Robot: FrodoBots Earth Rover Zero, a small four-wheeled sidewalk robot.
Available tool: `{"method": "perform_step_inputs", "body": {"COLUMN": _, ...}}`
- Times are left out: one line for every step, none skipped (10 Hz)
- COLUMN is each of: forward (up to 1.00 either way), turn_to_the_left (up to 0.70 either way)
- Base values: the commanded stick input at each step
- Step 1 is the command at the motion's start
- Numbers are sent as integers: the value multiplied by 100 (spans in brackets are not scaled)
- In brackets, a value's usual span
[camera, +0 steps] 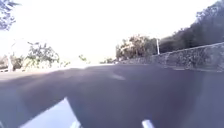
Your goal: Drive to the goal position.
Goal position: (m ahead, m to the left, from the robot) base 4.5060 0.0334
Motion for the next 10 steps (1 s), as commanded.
{"method": "perform_step_inputs", "body": {"forward": 70, "turn_to_the_left": 0}}
{"method": "perform_step_inputs", "body": {"forward": 70, "turn_to_the_left": 0}}
{"method": "perform_step_inputs", "body": {"forward": 70, "turn_to_the_left": 0}}
{"method": "perform_step_inputs", "body": {"forward": 70, "turn_to_the_left": 0}}
{"method": "perform_step_inputs", "body": {"forward": 70, "turn_to_the_left": 0}}
{"method": "perform_step_inputs", "body": {"forward": 70, "turn_to_the_left": 0}}
{"method": "perform_step_inputs", "body": {"forward": 70, "turn_to_the_left": 0}}
{"method": "perform_step_inputs", "body": {"forward": 70, "turn_to_the_left": 0}}
{"method": "perform_step_inputs", "body": {"forward": 70, "turn_to_the_left": 0}}
{"method": "perform_step_inputs", "body": {"forward": 70, "turn_to_the_left": 0}}
